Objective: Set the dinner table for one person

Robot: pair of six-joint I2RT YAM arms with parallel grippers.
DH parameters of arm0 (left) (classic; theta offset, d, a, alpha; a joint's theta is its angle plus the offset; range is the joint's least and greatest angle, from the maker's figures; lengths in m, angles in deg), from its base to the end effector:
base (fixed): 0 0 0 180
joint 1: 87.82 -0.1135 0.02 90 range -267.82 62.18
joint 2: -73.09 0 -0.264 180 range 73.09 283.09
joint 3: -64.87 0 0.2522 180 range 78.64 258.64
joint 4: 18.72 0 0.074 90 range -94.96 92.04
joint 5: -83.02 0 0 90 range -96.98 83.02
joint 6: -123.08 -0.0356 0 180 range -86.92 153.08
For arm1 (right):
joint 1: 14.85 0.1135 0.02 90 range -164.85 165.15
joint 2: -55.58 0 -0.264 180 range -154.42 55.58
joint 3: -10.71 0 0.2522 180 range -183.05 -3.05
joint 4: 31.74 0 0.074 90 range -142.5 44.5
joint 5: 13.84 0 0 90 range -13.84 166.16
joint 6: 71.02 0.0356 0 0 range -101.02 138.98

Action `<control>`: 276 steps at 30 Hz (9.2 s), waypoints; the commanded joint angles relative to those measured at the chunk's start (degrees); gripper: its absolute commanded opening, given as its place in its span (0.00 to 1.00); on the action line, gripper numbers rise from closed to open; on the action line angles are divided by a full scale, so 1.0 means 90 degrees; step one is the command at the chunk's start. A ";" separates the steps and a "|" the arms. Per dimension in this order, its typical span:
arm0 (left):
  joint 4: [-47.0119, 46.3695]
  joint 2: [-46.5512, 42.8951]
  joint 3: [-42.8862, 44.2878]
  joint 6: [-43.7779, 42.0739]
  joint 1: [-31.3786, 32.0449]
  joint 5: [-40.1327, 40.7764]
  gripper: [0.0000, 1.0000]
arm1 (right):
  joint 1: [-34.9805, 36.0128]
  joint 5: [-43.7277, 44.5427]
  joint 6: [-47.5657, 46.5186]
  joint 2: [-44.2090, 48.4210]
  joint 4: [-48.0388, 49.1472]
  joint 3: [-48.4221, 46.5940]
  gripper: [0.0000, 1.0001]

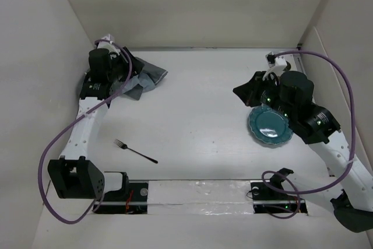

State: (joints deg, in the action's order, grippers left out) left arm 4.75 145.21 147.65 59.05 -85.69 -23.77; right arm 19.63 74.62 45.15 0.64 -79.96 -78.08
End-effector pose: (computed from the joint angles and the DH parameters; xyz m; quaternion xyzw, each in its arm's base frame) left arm 0.2916 -0.0211 0.3874 -0.0706 0.7753 -0.2605 0.5710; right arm 0.1511 0.1049 0.4429 -0.0655 0.7873 0.3187 0.5238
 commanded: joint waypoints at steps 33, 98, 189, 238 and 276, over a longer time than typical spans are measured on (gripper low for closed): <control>0.0640 0.2759 0.0438 0.1596 -0.1681 0.3127 0.75 | -0.0101 -0.1020 0.0022 -0.0312 0.0440 0.1129 0.64; 0.0063 0.3296 -0.0471 0.1059 -0.1604 0.0987 0.00 | 0.0192 -0.0737 0.0109 0.0069 -0.0078 0.1061 0.65; 0.0112 0.0192 0.2574 0.1703 -0.1223 0.0587 0.00 | -0.1312 0.1216 0.1692 -0.2804 0.1291 -0.2630 0.00; -0.1725 0.1459 -0.1740 0.0591 -0.1174 -0.0751 0.26 | -0.2513 -0.0562 0.1457 -0.3963 0.2697 0.1070 0.00; 0.0180 0.1832 -0.2325 0.0581 -0.0520 0.1232 0.00 | -0.2630 0.0083 0.1242 -0.3486 0.2266 0.2798 0.00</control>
State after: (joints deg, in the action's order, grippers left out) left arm 3.05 166.74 129.11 65.17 -90.47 -13.94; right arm -3.63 73.92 57.74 -33.61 -59.96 -55.11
